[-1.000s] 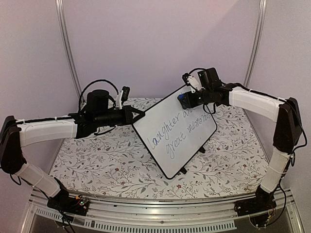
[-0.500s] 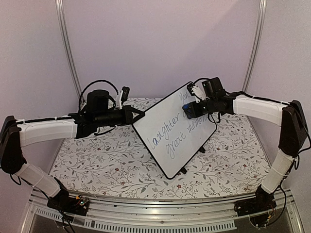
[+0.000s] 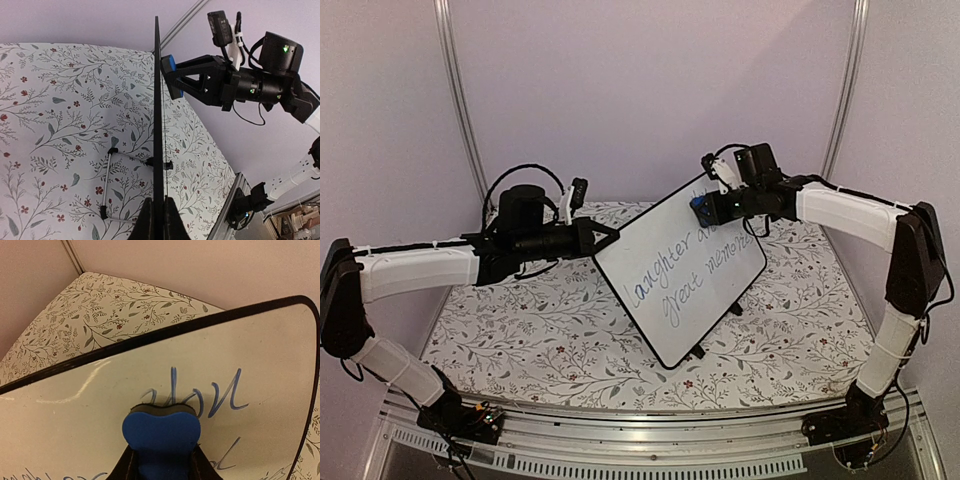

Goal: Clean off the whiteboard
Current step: Erase the whiteboard at the center of the board.

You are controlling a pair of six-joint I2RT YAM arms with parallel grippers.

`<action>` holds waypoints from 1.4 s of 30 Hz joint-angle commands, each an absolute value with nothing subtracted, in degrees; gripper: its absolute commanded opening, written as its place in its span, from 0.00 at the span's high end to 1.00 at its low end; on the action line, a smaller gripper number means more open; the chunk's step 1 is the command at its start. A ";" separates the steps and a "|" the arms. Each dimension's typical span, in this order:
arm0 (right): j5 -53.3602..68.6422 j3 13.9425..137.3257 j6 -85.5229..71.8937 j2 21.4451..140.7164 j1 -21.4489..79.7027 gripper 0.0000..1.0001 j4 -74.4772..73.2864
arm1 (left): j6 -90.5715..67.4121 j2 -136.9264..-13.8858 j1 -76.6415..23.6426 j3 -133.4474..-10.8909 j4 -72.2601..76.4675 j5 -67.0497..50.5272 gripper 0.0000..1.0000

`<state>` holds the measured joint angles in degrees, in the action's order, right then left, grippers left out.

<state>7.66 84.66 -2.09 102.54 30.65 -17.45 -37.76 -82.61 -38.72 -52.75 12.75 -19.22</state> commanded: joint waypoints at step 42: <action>11.42 88.66 -3.66 108.08 27.51 0.84 -16.04 | -34.97 -82.62 -42.30 -53.44 13.77 -27.14 1.00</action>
